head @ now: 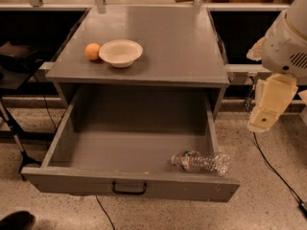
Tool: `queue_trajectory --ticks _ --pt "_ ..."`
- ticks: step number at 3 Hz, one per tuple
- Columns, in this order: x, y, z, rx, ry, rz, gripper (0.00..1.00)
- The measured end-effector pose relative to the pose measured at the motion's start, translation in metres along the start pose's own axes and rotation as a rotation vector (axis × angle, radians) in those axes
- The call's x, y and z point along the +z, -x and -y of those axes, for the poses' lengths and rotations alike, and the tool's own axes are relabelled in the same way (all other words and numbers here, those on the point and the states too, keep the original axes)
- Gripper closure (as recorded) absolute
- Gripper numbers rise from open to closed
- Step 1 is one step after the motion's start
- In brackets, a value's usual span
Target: Pick water bottle from bottom drawer and place on counter
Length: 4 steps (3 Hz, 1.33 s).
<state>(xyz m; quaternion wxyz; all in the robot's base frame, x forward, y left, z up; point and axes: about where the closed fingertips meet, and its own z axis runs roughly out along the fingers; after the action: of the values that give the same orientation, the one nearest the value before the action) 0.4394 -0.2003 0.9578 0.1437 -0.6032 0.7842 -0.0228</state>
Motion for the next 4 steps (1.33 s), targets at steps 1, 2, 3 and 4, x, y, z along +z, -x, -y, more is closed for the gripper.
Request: queue_trajectory --ticks 1,2,3,4 --pt "0.028 0.023 -0.017 0.011 0.034 -0.016 0.0" --pt "0.064 0.04 -0.034 0.053 0.08 -0.027 0.0" --pt "0.101 0.039 -0.043 0.173 0.143 -0.017 0.0" --pt "0.132 0.037 -0.05 0.247 0.205 -0.027 0.0"
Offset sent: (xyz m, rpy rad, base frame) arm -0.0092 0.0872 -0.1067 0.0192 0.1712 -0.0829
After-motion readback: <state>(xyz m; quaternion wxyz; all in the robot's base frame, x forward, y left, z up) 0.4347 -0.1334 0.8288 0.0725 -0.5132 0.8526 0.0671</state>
